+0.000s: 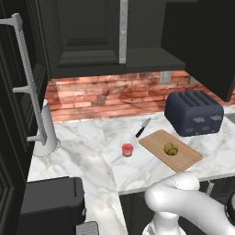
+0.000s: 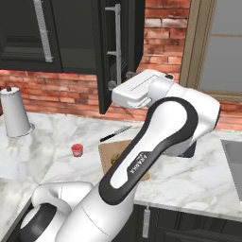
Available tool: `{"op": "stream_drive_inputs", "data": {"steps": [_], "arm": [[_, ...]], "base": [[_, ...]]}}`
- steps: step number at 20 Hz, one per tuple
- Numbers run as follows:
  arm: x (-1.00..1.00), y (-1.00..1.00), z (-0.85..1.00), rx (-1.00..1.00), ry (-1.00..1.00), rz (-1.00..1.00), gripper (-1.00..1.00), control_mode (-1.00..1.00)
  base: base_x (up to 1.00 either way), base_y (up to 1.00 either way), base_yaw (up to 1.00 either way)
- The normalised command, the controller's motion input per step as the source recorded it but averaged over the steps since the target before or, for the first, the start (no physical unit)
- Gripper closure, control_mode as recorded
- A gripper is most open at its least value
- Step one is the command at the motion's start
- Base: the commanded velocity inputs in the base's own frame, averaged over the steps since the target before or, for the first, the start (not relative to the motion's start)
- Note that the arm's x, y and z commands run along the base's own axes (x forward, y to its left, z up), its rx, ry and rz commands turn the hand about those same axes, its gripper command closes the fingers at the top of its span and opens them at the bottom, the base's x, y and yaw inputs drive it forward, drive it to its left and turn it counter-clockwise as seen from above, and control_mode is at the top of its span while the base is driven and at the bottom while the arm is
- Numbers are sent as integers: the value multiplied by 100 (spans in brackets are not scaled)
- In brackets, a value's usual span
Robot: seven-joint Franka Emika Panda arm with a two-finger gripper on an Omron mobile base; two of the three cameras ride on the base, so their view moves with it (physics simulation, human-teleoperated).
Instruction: Pick the bread, place it on the cutting board, pick the jam, place it on the counter, and close the cabinet.
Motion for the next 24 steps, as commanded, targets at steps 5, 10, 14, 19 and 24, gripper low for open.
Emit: {"op": "stream_drive_inputs", "data": {"steps": [5, 10, 14, 19, 24], "arm": [[7, 0, -4, 0, 0, 0, -100, -100], [6, 6, -2, 0, 0, 0, -100, -100], [10, 22, 0, 0, 0, 0, -100, -100], [10, 30, 0, 0, 0, 0, -100, -100], [11, 30, 0, 0, 0, 0, -100, -100]], "base": [[0, 0, 0], [0, 0, 0], [0, 0, 0], [0, 0, 0], [0, 0, 0]]}}
